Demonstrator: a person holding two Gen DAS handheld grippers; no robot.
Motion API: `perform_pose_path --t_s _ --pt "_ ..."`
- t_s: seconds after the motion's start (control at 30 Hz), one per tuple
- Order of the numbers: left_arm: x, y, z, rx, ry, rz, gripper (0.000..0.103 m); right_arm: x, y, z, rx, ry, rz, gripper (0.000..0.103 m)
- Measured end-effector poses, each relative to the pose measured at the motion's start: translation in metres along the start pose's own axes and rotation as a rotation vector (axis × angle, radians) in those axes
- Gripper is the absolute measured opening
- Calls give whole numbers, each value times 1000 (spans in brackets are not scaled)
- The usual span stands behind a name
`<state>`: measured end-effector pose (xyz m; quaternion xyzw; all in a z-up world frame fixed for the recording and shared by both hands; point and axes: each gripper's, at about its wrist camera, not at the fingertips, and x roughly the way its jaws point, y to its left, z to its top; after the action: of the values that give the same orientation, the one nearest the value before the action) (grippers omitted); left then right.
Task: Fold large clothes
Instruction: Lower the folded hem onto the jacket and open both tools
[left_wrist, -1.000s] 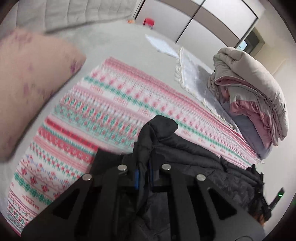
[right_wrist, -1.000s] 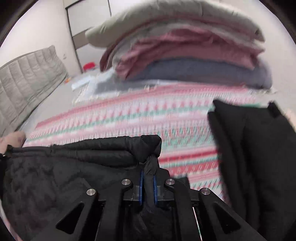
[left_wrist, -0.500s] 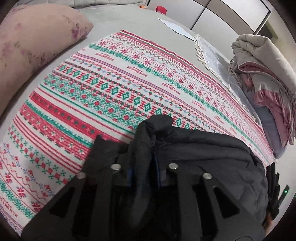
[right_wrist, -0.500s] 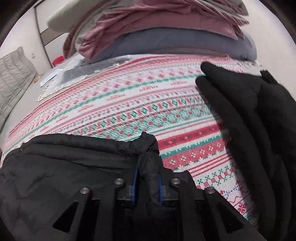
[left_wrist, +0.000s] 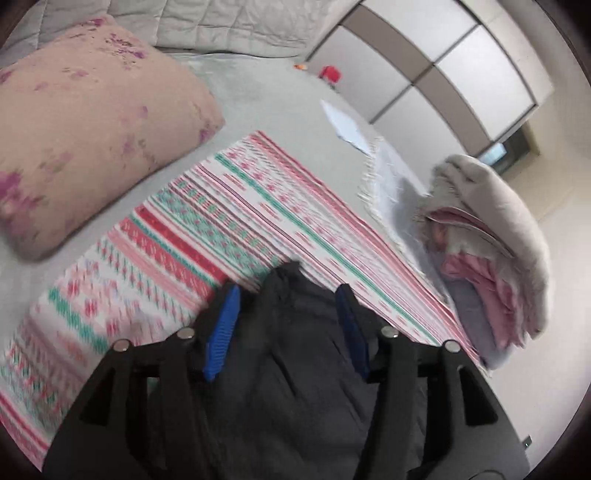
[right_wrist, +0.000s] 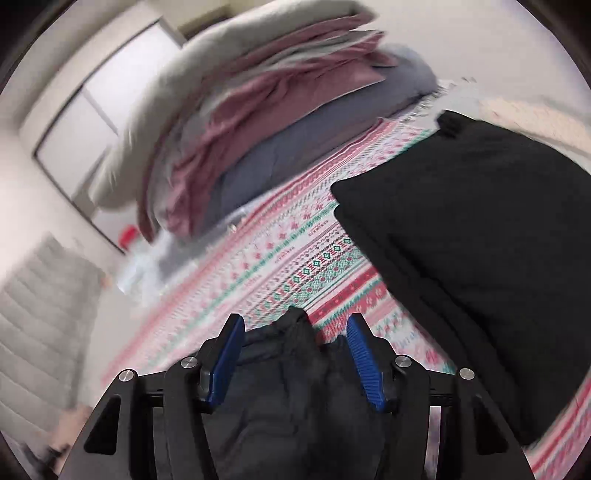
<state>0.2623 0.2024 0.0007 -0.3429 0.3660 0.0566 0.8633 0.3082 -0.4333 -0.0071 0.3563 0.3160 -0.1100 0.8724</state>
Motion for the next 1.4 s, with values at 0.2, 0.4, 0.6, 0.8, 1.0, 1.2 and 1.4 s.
perform_pose_path --t_s 0.2,0.4,0.6,0.8,1.0,1.2,1.4 --pt "-1 -14 -77 -21 87 -25 65 -18 15 -65 2 84 70 58" --pt "46 -53 -137 218 107 110 65 16 49 -126 -205 178 -29 58" --pt "76 -60 -151 328 104 219 66 44 40 -144 -284 229 -173 59" --pt "60 -59 -147 297 107 206 66 39 47 -149 -335 214 -193 59" --pt "33 -105 -152 400 87 127 67 -19 40 -132 -316 43 -100 67" --pt "80 -187 -162 615 253 91 70 -31 4 -118 -116 30 -47 67" --pt "168 -199 -176 688 415 256 74 -36 -10 -113 -62 42 -35 68"
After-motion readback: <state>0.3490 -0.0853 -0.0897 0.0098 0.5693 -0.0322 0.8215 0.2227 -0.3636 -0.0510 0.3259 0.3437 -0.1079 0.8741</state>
